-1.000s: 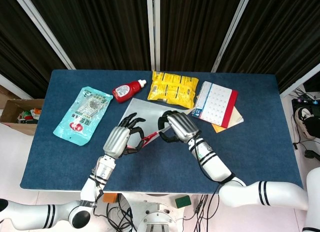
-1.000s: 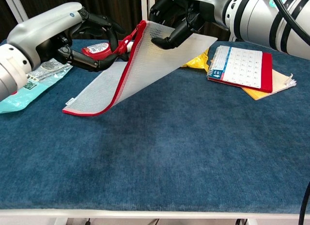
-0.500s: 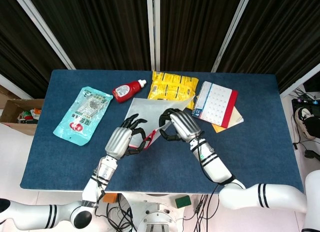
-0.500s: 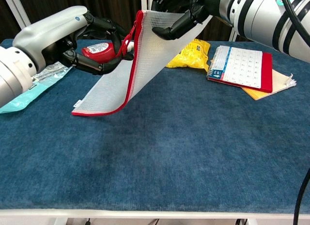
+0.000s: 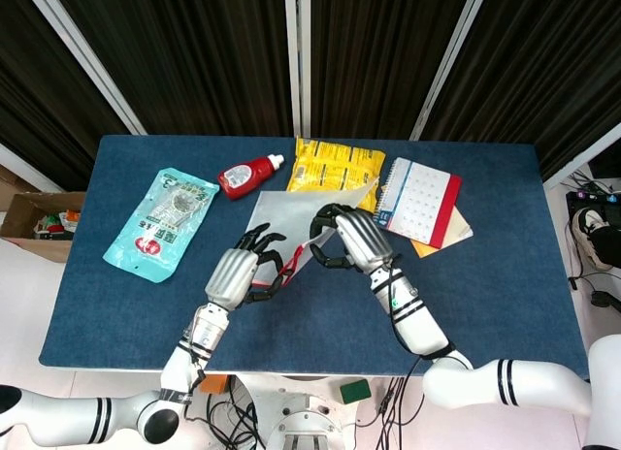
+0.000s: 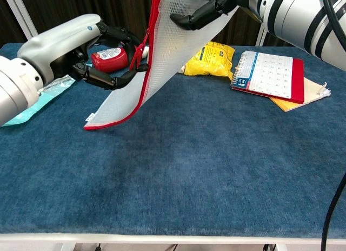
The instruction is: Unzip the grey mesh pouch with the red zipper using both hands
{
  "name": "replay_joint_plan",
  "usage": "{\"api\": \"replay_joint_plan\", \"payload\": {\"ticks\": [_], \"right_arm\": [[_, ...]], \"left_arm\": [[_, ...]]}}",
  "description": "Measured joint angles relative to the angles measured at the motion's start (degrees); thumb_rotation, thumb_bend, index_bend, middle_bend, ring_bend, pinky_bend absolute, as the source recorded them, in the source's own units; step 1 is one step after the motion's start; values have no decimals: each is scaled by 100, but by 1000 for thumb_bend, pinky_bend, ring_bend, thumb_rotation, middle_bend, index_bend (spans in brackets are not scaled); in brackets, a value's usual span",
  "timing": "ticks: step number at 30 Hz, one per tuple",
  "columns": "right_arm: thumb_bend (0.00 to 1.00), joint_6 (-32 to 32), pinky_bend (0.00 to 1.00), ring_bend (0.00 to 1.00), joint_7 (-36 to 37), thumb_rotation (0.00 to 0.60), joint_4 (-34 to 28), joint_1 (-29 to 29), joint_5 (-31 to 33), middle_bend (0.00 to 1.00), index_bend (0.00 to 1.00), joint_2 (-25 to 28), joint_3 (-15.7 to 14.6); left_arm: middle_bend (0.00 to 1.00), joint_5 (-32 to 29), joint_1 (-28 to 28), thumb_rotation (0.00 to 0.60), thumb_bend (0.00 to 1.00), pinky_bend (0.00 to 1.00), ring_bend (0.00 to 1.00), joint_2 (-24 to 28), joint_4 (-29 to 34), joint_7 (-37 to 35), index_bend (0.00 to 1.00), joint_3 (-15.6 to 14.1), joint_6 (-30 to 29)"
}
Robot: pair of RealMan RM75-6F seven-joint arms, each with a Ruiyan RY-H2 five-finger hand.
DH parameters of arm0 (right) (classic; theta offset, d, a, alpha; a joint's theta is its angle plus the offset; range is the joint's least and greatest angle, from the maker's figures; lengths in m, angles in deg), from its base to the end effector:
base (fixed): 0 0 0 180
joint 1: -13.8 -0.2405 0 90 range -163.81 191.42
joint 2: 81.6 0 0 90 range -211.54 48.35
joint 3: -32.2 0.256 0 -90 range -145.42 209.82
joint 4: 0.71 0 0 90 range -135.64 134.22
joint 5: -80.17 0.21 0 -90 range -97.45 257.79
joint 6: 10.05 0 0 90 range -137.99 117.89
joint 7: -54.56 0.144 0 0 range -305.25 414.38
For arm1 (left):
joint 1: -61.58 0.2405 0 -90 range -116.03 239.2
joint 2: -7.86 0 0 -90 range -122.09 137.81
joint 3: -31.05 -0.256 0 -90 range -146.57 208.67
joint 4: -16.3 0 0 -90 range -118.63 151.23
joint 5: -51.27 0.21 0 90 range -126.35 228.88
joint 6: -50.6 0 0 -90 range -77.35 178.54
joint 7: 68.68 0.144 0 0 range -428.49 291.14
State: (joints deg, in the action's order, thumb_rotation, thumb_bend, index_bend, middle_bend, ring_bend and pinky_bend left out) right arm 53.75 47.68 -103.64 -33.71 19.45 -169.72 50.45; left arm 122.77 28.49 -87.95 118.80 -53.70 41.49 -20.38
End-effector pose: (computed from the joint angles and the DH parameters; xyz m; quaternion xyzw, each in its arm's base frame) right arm -0.0344 -0.3262 0.0177 0.6277 -0.4785 0.5541 0.2646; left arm -0.0874 0.2648 -0.0153 -0.6236 -0.4785 -0.5284 0.3208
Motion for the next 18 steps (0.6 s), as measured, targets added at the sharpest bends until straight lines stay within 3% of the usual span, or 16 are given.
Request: {"api": "replay_joint_plan", "payload": {"ticks": [18], "right_arm": [[477,39,350,275,597,600,-286,361,-501,594,953,537,55]], "left_arm": [[199,118,223,600,461,123,44,-24,-858,697,619,-412,-169]]}}
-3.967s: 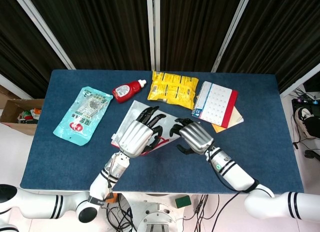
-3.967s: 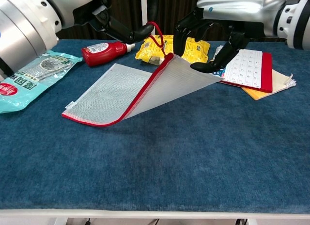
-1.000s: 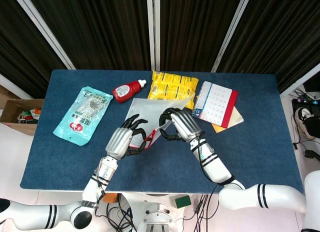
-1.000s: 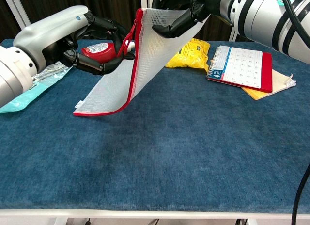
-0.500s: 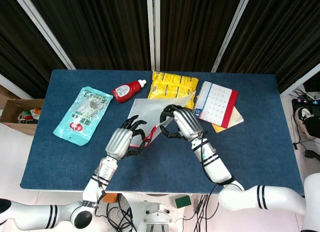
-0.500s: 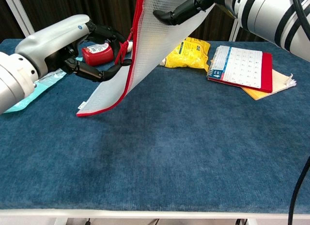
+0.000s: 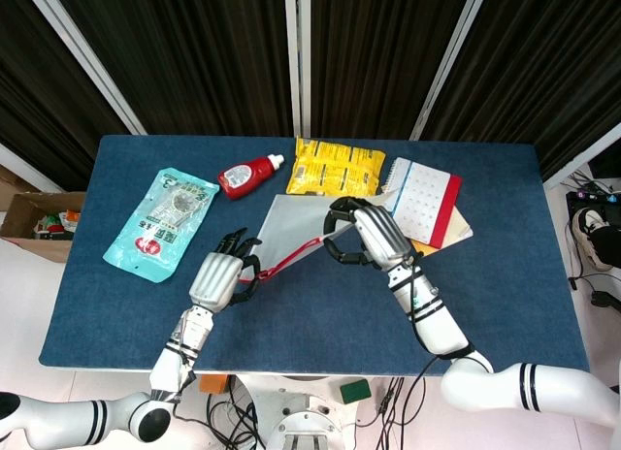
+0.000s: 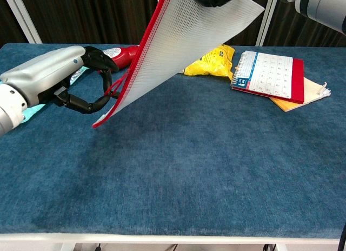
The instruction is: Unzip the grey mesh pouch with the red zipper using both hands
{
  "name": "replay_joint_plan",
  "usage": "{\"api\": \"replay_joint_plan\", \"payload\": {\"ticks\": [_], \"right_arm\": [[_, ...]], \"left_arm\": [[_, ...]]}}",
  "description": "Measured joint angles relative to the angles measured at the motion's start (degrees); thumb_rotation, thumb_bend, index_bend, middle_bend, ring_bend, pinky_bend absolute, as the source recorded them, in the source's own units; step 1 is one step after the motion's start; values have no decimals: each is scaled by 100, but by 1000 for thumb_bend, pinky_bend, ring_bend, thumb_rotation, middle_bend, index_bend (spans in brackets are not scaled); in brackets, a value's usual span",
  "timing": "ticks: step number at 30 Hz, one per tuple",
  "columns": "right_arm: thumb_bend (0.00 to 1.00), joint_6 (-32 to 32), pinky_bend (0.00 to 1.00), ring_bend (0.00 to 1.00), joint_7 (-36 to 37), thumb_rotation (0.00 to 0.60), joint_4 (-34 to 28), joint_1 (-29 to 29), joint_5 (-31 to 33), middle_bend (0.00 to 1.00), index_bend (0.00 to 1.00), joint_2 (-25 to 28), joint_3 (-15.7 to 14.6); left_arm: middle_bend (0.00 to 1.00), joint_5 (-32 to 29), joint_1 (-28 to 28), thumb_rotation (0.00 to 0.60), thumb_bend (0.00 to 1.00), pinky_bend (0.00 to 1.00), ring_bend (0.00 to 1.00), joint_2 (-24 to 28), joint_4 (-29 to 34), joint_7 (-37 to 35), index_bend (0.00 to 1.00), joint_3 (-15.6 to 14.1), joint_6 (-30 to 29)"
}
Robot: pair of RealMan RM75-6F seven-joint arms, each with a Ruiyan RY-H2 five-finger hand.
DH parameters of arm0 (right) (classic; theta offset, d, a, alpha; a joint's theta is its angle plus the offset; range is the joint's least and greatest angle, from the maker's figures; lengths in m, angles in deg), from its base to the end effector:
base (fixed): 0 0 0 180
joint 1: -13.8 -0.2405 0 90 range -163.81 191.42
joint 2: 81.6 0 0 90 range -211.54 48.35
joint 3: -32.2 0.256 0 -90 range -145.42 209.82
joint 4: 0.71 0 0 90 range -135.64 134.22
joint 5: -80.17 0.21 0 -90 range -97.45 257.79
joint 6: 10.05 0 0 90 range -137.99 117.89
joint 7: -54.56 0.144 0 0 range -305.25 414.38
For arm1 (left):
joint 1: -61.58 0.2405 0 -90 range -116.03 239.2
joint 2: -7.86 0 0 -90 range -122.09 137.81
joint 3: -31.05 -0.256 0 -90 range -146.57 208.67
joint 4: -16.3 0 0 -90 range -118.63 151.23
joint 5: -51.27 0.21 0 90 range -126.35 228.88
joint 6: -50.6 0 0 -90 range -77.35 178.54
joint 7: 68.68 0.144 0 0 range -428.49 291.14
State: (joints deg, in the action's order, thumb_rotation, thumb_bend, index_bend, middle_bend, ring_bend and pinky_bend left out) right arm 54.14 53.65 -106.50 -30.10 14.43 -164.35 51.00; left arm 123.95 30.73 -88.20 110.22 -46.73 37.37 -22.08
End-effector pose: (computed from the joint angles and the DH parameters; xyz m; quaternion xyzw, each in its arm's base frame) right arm -0.0475 -0.3248 0.0477 0.6101 -0.4750 0.5801 0.2562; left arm -0.1357 0.2657 -0.0268 -0.6708 -0.4128 -0.4593 0.4107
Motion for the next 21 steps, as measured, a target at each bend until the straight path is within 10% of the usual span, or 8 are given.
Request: {"api": "replay_joint_plan", "payload": {"ticks": [21], "right_arm": [[477,217,350,282,845,600,-121,465,-533,600,953,483,9]], "left_arm": [[199,-98,388,600,465,122,44,103,-721,353,619,-21,-238]]}}
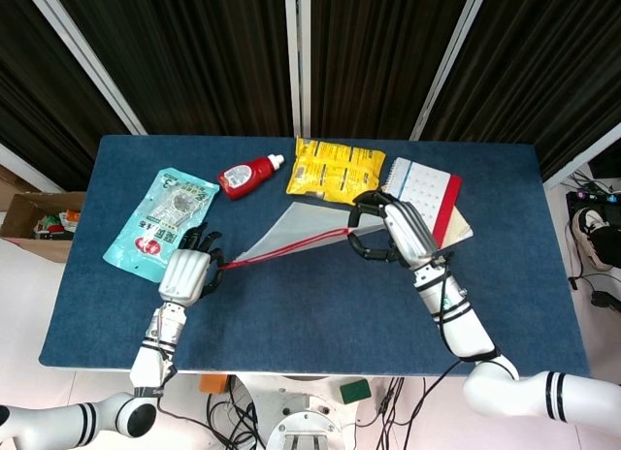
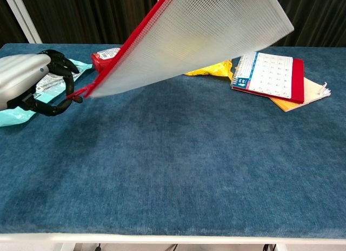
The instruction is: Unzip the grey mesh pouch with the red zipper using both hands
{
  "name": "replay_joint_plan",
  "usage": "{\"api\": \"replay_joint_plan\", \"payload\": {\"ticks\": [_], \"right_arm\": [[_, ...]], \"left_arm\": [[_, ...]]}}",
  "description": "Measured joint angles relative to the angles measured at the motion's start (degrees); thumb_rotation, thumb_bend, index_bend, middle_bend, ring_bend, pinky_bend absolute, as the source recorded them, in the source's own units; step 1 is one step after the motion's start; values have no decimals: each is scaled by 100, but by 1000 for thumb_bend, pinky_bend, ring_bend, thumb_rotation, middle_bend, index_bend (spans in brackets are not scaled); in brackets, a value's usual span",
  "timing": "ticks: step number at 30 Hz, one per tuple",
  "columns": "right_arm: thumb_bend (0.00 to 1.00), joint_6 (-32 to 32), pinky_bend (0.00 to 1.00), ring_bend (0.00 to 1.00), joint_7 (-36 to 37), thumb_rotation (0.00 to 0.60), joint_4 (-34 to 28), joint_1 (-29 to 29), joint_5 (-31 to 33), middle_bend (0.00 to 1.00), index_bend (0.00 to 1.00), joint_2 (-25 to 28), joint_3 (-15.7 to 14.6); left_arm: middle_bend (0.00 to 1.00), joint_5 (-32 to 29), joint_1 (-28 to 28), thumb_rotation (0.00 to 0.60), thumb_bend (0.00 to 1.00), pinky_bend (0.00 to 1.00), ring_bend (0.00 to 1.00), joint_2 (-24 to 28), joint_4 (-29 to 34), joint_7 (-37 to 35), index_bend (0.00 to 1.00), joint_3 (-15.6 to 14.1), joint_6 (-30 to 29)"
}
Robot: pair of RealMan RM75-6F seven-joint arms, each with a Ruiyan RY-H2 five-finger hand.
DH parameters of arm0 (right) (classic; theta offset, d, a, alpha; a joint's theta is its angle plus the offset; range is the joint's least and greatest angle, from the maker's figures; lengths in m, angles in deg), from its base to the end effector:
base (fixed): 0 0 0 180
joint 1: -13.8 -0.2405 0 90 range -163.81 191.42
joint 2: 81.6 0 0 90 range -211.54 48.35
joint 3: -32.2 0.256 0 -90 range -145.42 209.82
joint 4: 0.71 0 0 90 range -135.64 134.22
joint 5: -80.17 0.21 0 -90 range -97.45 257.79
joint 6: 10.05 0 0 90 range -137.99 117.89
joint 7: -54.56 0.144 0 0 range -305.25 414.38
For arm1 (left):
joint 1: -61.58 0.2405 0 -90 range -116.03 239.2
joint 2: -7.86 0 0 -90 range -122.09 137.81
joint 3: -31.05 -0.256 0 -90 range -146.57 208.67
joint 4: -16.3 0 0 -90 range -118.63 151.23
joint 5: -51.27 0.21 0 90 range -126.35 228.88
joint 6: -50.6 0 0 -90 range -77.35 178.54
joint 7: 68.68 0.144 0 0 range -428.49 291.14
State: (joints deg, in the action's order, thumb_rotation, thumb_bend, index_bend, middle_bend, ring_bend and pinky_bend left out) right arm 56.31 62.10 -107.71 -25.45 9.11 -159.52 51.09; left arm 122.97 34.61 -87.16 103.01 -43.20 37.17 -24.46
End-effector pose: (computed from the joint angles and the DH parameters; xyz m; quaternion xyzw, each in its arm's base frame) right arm -0.0705 -0.3223 0.0773 0.5764 -0.4804 0.6110 0.2524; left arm -0.1894 0.2730 -0.0148 -0.6647 -0.3772 -0.4021 0.5042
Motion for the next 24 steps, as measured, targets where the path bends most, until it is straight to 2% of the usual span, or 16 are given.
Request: {"api": "replay_joint_plan", "payload": {"ticks": [20,23,24], "right_arm": [[477,118,350,280,354,600,79,176,-129,602,953,78,49],[477,116,350,279,337,600,88,198,-181,602,953,105,16],[477,106,350,278,316,600,93,201,-201,601,953,105,-13]], "left_arm": [[199,-85,144,600,467,121,44,142,-48,122,619,58,31],[186,-105,160,600,440,122,44,168,-25,138,566,82,27],[178,-107,169,600,404,122,44,185,4,99,508,97,21]]}}
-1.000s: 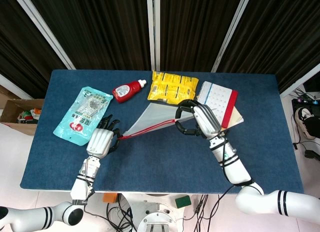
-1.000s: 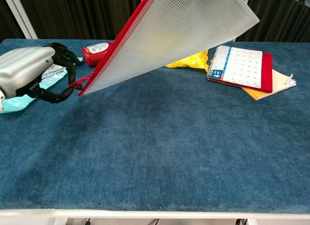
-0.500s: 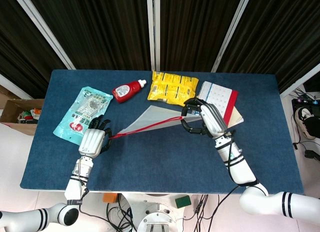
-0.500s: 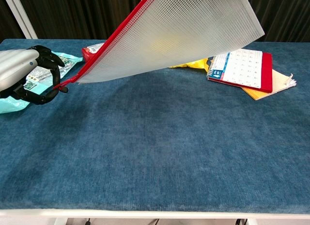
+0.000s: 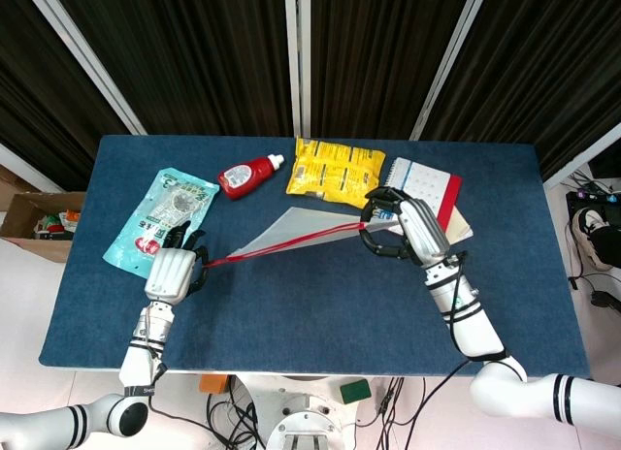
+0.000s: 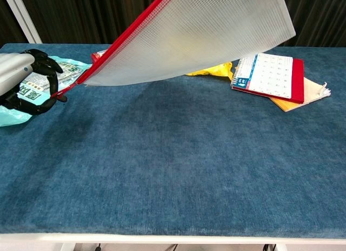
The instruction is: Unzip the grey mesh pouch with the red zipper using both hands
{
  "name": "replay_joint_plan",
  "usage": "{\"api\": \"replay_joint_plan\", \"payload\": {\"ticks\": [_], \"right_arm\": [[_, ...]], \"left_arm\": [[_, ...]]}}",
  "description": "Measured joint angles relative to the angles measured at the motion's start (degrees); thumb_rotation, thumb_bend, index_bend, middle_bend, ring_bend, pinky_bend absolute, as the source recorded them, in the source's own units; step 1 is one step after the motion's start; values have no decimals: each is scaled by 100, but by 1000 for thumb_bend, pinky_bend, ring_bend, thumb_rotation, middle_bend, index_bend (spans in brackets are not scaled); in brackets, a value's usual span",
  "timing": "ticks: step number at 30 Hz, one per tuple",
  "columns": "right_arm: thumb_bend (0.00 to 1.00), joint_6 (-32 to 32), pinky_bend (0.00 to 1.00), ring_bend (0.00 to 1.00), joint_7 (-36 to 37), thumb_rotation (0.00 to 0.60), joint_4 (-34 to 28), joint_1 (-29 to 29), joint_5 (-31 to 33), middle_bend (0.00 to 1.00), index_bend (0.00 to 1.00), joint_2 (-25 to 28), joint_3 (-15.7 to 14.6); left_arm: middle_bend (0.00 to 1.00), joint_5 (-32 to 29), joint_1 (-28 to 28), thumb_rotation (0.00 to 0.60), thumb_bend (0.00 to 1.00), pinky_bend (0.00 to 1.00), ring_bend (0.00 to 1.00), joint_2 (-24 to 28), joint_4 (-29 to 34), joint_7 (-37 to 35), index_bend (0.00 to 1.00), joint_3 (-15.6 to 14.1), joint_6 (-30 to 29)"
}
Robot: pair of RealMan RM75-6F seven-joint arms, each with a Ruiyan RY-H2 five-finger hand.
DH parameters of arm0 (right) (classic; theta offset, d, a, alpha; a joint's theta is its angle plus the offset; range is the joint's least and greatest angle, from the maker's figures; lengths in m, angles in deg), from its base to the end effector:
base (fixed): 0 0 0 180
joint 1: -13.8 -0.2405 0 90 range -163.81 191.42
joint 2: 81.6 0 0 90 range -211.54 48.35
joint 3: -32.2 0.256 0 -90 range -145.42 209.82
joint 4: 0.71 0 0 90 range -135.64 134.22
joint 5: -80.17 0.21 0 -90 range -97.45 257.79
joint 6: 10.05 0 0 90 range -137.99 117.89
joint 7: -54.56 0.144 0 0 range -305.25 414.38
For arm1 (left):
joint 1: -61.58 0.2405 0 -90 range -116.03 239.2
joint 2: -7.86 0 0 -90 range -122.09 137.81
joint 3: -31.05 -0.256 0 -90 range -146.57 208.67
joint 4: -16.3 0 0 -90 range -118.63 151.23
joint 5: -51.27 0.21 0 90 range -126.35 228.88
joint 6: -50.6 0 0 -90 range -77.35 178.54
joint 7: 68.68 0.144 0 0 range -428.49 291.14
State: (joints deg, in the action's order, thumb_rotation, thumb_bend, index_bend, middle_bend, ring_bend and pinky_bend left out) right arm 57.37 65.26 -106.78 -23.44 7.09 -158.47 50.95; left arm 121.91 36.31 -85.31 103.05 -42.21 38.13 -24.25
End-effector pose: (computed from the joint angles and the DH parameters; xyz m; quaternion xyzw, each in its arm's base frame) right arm -0.0839 -0.3223 0.0853 0.5629 -0.4817 0.6203 0.2576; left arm -0.2056 0.2743 -0.0032 -0.6563 -0.3778 -0.3831 0.5289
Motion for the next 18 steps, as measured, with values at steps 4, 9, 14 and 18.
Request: {"api": "replay_joint_plan", "payload": {"ticks": [4,9,14,18], "right_arm": [[477,-23,350,277,-164,600,73,9,-183,599,941,-87,-198],[475,115,339,269,-223,600,402,47,-588,582,861,-482,-466],[424,139,263,220,-36,600,790,124,-962,502,674,-730,-896],[341,-186,155,116,-28,600,799,153,-1054,379,416,-561,-1216]], "left_arm": [[154,30,44,600,262,122,41,97,158,-152,267,61,-71],[146,123,138,600,189,121,39,379,500,-385,118,94,-168],[146,302,303,600,166,122,39,618,694,-506,112,62,-412],[146,389,462,600,159,122,39,840,882,-651,112,41,-601]]}}
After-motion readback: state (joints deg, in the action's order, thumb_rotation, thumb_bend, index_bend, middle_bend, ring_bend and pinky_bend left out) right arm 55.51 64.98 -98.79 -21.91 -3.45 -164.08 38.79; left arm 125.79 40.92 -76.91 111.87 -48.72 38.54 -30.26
